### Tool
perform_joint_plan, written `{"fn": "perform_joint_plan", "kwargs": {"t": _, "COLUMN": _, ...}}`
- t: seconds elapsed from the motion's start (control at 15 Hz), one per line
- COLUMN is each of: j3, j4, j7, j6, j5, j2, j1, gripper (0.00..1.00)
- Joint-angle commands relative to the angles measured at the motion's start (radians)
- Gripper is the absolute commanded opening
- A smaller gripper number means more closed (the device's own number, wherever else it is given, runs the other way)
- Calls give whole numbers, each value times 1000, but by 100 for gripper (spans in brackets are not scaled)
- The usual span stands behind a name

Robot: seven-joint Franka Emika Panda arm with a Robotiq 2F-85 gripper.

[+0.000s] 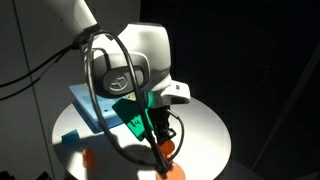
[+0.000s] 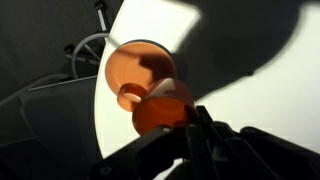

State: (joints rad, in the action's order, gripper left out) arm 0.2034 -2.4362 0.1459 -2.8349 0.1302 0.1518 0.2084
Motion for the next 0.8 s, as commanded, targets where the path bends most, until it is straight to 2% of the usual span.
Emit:
{"fn": "perform_joint_plan", "kwargs": {"t": 0.0, "j3": -20, "j4": -35, "j7": 22, "j6": -13, "j5": 46, "j2": -20, "j1": 34, "gripper": 2}}
{"fn": "perform_joint_plan", "kwargs": {"t": 0.73, "j3": -10, "j4": 2, "j7": 95, "j6": 1, "j5": 154, "j2": 0, "j1": 50, "gripper": 2}}
